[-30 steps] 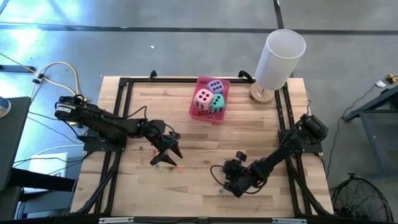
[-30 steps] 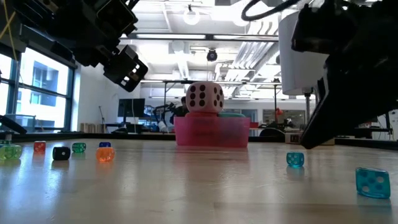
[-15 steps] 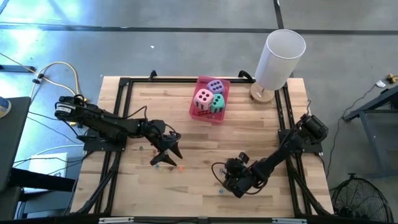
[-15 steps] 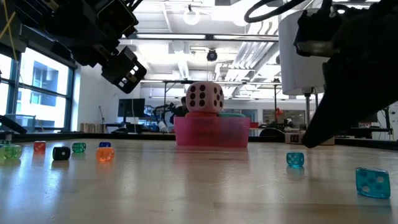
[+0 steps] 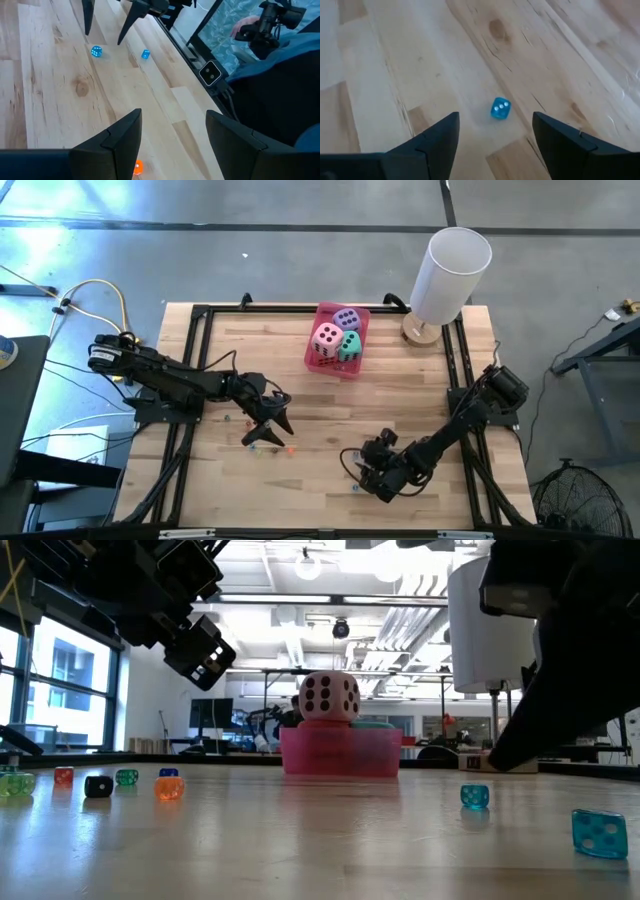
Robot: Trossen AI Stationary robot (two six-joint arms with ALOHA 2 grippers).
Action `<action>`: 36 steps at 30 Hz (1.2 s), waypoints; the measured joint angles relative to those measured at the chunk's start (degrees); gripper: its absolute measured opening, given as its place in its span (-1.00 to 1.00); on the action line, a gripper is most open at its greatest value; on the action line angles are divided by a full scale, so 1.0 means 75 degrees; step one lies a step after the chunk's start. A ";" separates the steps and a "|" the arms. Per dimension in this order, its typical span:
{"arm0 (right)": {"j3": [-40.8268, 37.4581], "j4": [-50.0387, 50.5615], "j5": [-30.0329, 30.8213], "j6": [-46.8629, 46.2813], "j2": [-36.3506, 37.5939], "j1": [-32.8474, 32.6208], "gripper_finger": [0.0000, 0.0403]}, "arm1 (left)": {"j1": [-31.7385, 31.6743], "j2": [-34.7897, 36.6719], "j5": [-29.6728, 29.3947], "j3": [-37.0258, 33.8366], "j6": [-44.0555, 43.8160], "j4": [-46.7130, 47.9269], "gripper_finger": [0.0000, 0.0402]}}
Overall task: Pick & Place Dice
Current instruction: Put the top right small blue dice into the bin
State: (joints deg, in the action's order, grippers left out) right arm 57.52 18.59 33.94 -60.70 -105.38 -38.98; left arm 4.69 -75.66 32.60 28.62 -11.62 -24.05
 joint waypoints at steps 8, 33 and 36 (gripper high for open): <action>-0.0106 -0.0114 0.0087 0.0086 -0.0003 0.0047 0.17 | 0.0000 0.0000 -0.0006 0.0000 0.0002 0.0000 0.06; -0.0906 -0.1421 0.0027 0.0388 -0.0009 0.0206 0.15 | 0.0000 0.0000 -0.0012 0.0000 0.0021 0.0000 0.06; -0.0906 -0.1702 0.0009 0.0765 -0.0009 0.0312 0.15 | 0.0000 0.0000 -0.0012 0.0000 0.0085 0.0000 0.06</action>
State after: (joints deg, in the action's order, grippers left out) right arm 50.72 5.82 34.00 -54.97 -105.45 -36.63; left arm 4.69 -75.66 32.51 28.62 -10.98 -24.05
